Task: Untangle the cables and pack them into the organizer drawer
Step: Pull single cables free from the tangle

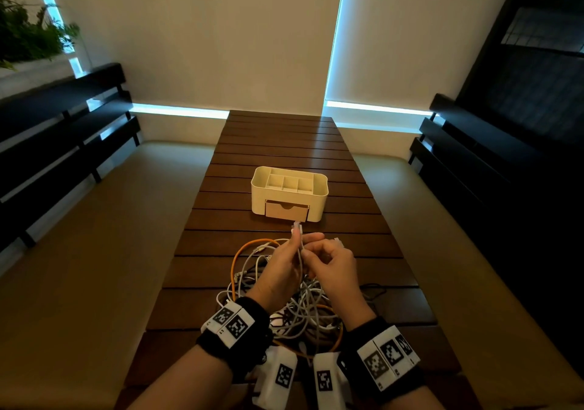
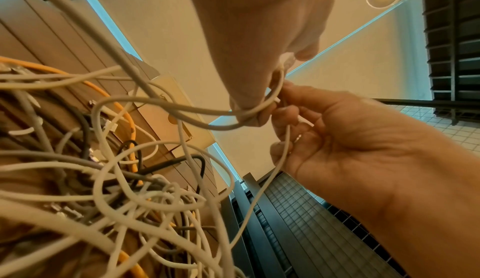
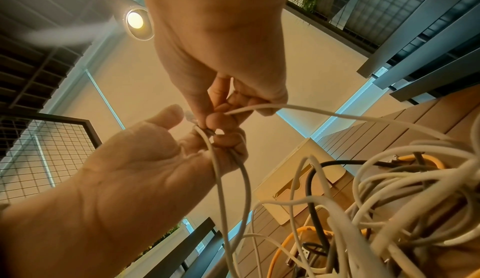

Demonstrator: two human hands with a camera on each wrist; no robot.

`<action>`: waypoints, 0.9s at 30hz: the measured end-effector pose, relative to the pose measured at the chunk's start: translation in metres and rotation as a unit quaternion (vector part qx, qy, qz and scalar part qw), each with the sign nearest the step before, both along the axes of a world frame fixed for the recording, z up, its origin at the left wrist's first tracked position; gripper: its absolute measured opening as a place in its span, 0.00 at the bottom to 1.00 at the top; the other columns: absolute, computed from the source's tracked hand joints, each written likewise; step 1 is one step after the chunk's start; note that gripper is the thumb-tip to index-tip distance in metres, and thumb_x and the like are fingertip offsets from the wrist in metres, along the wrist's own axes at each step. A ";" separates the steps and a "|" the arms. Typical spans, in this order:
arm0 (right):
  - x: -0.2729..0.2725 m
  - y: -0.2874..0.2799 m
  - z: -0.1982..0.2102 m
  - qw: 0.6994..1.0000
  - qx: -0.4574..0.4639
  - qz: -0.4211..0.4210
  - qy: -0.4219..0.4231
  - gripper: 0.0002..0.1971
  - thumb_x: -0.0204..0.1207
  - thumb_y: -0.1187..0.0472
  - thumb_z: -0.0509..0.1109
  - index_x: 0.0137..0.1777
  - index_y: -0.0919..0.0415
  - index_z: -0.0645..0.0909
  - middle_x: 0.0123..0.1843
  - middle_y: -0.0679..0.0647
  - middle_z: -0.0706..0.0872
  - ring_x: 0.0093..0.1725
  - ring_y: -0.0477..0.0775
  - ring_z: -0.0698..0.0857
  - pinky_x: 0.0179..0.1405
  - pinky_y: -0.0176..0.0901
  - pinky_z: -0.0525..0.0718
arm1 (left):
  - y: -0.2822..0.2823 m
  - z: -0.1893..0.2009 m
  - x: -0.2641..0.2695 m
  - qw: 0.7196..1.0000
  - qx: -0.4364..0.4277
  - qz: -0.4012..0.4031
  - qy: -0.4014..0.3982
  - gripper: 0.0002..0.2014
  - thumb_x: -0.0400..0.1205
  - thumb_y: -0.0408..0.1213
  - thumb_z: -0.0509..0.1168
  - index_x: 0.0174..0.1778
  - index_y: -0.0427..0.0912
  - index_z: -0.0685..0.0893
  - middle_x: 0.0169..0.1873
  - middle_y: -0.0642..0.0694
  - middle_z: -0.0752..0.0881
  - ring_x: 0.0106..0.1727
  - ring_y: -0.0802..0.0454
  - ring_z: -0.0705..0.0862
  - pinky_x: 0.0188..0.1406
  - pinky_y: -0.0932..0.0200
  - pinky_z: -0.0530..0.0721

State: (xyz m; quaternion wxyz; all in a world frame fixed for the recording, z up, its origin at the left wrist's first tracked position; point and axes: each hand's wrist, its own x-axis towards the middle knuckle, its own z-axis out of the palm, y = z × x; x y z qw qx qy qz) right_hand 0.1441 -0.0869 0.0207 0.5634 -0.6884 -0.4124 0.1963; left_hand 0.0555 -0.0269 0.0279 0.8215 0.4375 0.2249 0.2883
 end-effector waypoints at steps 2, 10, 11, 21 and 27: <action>0.000 0.001 0.000 1.000 -0.002 0.001 -0.001 0.06 0.74 0.65 0.73 0.39 0.52 0.85 0.43 0.58 0.87 0.38 0.51 0.85 0.37 0.42 0.85 | -0.001 0.001 0.001 1.000 0.008 0.012 0.012 0.26 0.86 0.53 0.47 0.52 0.38 0.83 0.40 0.44 0.91 0.40 0.51 0.88 0.41 0.57 0.81; -0.002 -0.003 0.004 0.999 0.025 -0.016 0.011 0.05 0.74 0.67 0.73 0.45 0.56 0.87 0.46 0.59 0.86 0.42 0.53 0.87 0.32 0.33 0.86 | -0.004 0.000 0.000 1.000 0.018 0.019 0.007 0.21 0.88 0.48 0.46 0.60 0.40 0.80 0.49 0.46 0.89 0.49 0.52 0.88 0.45 0.58 0.84; -0.002 -0.003 0.004 1.000 0.023 -0.015 0.007 0.05 0.74 0.67 0.73 0.45 0.57 0.87 0.46 0.59 0.86 0.43 0.53 0.87 0.33 0.34 0.86 | -0.004 -0.001 0.000 1.000 0.018 0.017 0.005 0.22 0.88 0.48 0.46 0.60 0.40 0.80 0.50 0.45 0.89 0.50 0.51 0.88 0.44 0.59 0.85; -0.005 -0.006 0.000 1.000 -0.017 0.010 -0.005 0.14 0.72 0.61 0.76 0.53 0.58 0.74 0.40 0.48 0.84 0.33 0.38 0.83 0.30 0.28 0.82 | 0.001 0.008 0.003 0.994 -0.023 0.103 -0.035 0.24 0.88 0.52 0.45 0.32 0.41 0.72 0.37 0.40 0.88 0.41 0.46 0.89 0.49 0.44 0.86; 0.044 -0.033 -0.013 0.936 -0.267 0.207 -0.098 0.12 0.82 0.56 0.64 0.36 0.55 0.78 0.32 0.46 0.81 0.33 0.43 0.81 0.37 0.35 0.79 | 0.034 0.013 -0.025 0.982 -0.061 0.169 -0.054 0.22 0.86 0.55 0.48 0.32 0.45 0.70 0.19 0.54 0.66 0.17 0.60 0.62 0.13 0.67 0.62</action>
